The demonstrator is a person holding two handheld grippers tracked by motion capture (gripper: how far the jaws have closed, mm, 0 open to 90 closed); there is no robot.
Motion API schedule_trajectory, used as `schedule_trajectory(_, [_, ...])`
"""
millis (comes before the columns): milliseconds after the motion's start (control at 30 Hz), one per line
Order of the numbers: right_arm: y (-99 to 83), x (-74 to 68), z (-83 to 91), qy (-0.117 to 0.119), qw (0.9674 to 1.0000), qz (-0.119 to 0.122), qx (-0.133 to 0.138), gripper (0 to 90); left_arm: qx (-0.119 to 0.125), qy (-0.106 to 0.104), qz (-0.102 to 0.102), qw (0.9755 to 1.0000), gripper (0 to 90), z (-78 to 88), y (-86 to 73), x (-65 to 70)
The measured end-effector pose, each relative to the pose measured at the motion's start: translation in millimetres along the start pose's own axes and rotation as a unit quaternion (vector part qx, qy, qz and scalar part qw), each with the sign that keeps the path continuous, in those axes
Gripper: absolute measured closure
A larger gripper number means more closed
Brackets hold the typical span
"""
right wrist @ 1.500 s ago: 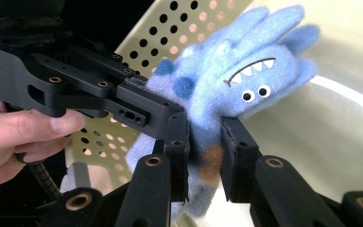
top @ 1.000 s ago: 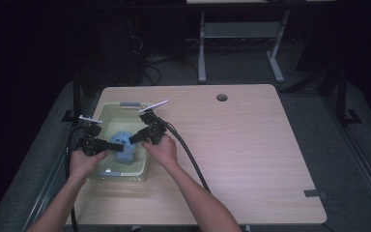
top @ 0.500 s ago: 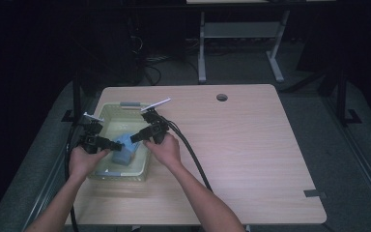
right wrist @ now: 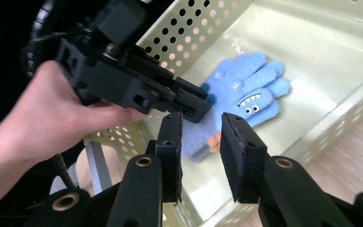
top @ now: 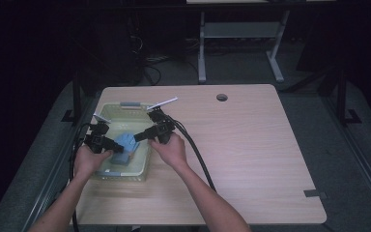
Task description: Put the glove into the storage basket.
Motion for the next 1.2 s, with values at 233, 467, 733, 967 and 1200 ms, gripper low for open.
schedule_trajectory(233, [-3.9,2.4,11.4,0.005,0.9999,-0.007,0.014,66.5,0.051,-0.027,-0.013,0.9983,63.5,19.2,5.5,12.3])
schedule_trajectory(467, [-3.3,3.3,20.9,0.012,0.9997,-0.006,0.022,64.3,0.076,-0.055,-0.018,0.9954,60.7,29.7,8.5,22.4])
schedule_trajectory(733, [-3.3,13.0,34.9,0.015,0.9993,-0.013,0.033,61.3,0.098,-0.074,-0.021,0.9922,58.3,36.1,12.7,32.0])
schedule_trajectory(967, [-2.6,18.7,47.8,0.017,0.9985,-0.025,0.046,58.9,0.109,-0.078,-0.026,0.9906,54.7,39.1,14.6,39.1])
schedule_trajectory(1200, [-3.7,23.9,57.5,0.017,0.9983,-0.027,0.050,57.0,0.124,-0.085,-0.037,0.9880,52.6,44.7,17.6,50.1])
Point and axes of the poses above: each handheld gripper's, and its own axes: z roughly backward along the jaws, y roughly out of its top, x roughly to its right, the point moved 6 cm from there along -z, roughly forward along the jaws, and after that the axes turned 5 degrees about -y, right-handed, at the moved point
